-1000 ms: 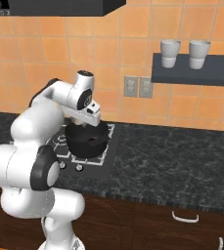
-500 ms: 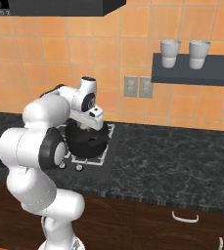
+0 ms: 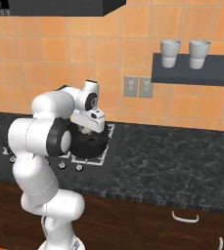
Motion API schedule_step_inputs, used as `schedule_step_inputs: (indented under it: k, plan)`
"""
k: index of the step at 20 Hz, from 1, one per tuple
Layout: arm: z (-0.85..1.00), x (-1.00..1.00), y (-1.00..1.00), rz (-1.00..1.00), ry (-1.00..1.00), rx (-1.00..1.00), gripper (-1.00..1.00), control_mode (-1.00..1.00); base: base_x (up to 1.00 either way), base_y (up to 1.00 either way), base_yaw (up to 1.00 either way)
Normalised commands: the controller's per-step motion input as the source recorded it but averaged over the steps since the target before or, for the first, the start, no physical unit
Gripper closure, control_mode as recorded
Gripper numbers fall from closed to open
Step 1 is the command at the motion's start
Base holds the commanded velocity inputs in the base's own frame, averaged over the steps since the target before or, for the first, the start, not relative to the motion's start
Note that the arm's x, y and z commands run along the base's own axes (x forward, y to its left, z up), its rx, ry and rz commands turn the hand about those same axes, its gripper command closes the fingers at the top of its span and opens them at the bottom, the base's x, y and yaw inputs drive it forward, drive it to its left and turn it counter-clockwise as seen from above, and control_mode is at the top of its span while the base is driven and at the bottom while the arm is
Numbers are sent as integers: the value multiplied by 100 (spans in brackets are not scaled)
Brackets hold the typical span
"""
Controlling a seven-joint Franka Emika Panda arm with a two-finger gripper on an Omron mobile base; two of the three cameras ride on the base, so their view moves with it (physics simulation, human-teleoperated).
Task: Put the garlic and eggplant in the pot. Retrieve the spatula and lightly stir the vegetables in the pot.
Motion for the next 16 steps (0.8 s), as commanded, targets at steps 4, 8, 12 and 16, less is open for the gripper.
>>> schedule_step_inputs:
  k: [4, 8, 12, 16]
  plan:
    - [-16, 6, 0, 0, 9, -9, -100, -100, 0, 0, 0]
    - [-18, 2, 0, 0, 1, -2, -100, -100, 0, 0, 0]
    - [11, -2, 10, 0, -9, 0, -100, -100, 0, 0, 0]
    - [81, -14, 6, 0, -14, 0, -100, -100, 0, 0, 0]
